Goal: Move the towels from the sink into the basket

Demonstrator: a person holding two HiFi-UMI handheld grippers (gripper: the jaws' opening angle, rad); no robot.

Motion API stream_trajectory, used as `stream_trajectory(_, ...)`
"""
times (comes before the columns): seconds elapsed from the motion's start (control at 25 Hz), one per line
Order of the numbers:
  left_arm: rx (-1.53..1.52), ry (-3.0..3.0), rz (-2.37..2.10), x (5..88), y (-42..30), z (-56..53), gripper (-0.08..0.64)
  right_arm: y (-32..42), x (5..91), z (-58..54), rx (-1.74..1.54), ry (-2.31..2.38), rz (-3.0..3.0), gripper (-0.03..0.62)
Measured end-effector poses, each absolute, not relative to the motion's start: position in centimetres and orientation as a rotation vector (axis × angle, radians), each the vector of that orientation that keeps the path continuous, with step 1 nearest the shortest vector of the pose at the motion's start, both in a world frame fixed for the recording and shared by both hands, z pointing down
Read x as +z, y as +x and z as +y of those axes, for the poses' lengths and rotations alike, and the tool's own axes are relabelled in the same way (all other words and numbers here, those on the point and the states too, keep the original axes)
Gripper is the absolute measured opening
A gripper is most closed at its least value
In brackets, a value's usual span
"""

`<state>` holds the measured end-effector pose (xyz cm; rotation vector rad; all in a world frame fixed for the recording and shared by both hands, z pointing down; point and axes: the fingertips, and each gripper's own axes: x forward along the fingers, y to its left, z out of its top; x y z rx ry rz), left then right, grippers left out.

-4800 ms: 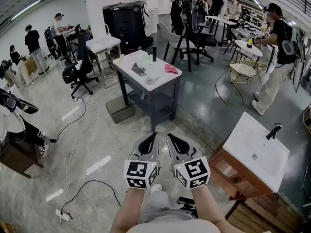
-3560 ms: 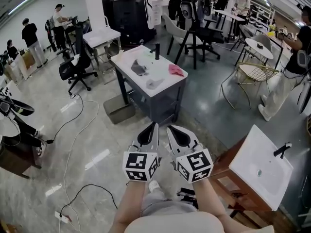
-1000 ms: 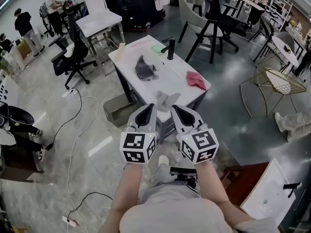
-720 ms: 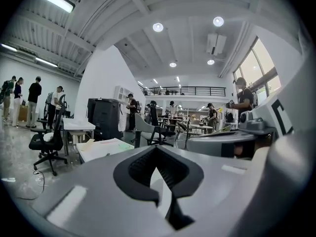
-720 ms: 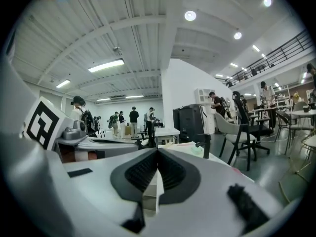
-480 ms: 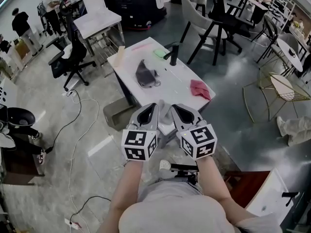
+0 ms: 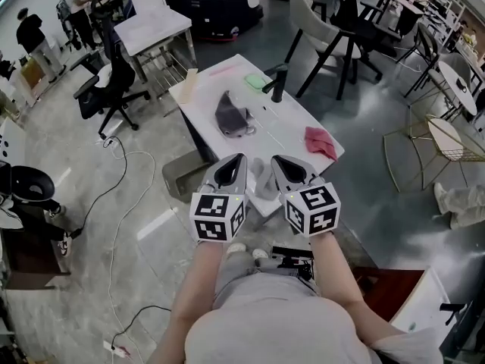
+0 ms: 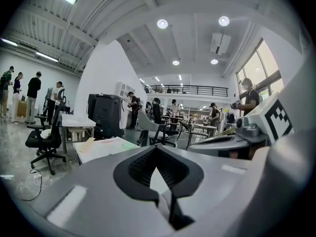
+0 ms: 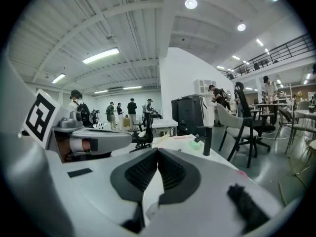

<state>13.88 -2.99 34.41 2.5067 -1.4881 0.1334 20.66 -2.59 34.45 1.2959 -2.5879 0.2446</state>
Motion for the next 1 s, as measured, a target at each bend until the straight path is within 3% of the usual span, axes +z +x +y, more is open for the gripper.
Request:
stream_trajectory(0.84, 0.237, 2.603, -1.26, 37.0, 15.4, -10.6, 0.002, 20.7, 41.2, -9.1, 0.49, 1.157, -2.371, 0.02)
stream_trajectory(0.88, 0.242, 2.599, -1.254, 37.2, 15.5, -10.9, 0.002, 20.5, 41.7, -9.3, 0.507, 1.131, -2.359, 0.046)
stream_trajectory(0.92, 0.248, 2.593, -1.25, 37.5, 15.5, -11.1, 0.002, 20.4, 42.2, -9.3, 0.525, 1.106, -2.348, 0.113)
stream_trajectory(1.0, 0.256, 2.581, -1.245, 37.9, 15.5, -11.3, 0.002, 20.2, 43.3, -9.4, 0.561, 1.07, -2.325, 0.127)
